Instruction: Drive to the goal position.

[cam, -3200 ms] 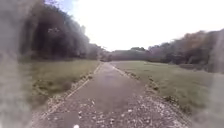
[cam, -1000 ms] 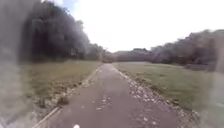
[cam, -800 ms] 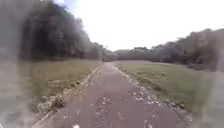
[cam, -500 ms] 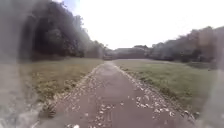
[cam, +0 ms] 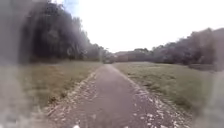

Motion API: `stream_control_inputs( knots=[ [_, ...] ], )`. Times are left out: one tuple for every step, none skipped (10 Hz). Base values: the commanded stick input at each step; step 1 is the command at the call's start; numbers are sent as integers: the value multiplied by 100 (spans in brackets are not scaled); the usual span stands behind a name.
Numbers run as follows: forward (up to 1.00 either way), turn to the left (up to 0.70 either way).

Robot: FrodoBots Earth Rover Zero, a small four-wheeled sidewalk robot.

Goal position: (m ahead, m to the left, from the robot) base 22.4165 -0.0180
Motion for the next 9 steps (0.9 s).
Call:
stream_control_inputs(
  knots=[
    [100, 0],
    [100, 0],
    [100, 0],
    [100, 0],
    [100, 0],
    [100, 3],
    [100, 13],
    [100, 15],
    [100, 11]
  ],
)
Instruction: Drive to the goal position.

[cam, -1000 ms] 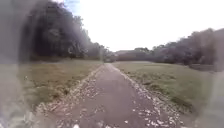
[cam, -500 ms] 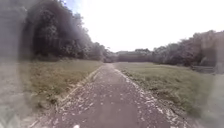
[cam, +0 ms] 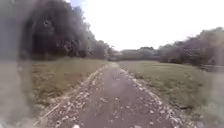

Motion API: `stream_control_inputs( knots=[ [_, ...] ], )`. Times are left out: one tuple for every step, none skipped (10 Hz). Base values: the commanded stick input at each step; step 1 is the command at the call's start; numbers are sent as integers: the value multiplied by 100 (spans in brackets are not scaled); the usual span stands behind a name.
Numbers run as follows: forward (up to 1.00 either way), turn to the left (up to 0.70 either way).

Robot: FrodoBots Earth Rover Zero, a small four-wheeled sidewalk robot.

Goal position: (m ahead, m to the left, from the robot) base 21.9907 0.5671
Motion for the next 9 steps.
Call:
stream_control_inputs(
  knots=[
    [100, 4],
    [100, 0],
    [100, 0],
    [100, 0],
    [100, 0],
    [100, 0],
    [100, 0],
    [100, 0],
    [100, 0]
  ],
)
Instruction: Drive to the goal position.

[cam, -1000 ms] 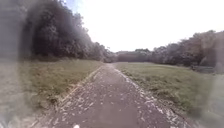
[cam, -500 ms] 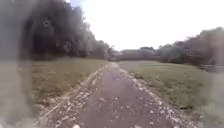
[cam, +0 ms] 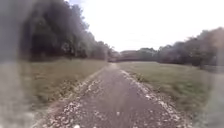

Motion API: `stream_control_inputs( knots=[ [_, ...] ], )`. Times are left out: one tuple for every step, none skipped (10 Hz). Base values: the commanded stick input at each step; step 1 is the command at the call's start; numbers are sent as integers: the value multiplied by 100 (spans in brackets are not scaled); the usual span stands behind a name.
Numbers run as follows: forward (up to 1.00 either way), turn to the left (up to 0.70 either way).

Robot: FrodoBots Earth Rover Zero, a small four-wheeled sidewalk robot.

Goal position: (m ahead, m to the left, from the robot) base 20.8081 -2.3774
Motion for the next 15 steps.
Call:
stream_control_inputs(
  knots=[
    [100, 0],
    [100, 0],
    [100, 0],
    [100, 0],
    [100, 0],
    [100, 0],
    [100, 0],
    [100, 0],
    [100, 0],
    [100, 0],
    [100, 0],
    [100, 0],
    [100, 0],
    [100, 0],
    [100, 0]
  ],
)
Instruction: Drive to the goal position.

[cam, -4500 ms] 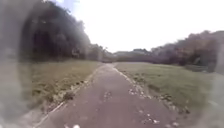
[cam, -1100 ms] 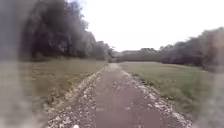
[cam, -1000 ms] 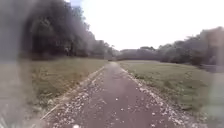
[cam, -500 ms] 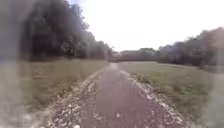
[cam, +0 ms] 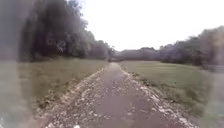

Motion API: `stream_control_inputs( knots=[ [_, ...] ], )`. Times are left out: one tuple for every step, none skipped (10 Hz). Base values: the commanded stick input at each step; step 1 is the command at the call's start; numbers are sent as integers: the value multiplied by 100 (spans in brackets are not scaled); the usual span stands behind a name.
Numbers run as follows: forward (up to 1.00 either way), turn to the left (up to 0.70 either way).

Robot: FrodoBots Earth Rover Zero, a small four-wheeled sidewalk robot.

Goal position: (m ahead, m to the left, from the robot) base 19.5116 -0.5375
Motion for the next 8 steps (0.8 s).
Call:
stream_control_inputs(
  knots=[
    [100, 0],
    [100, 0],
    [100, 0],
    [100, 0],
    [100, 0],
    [100, -1],
    [100, -4],
    [100, -9]
  ],
)
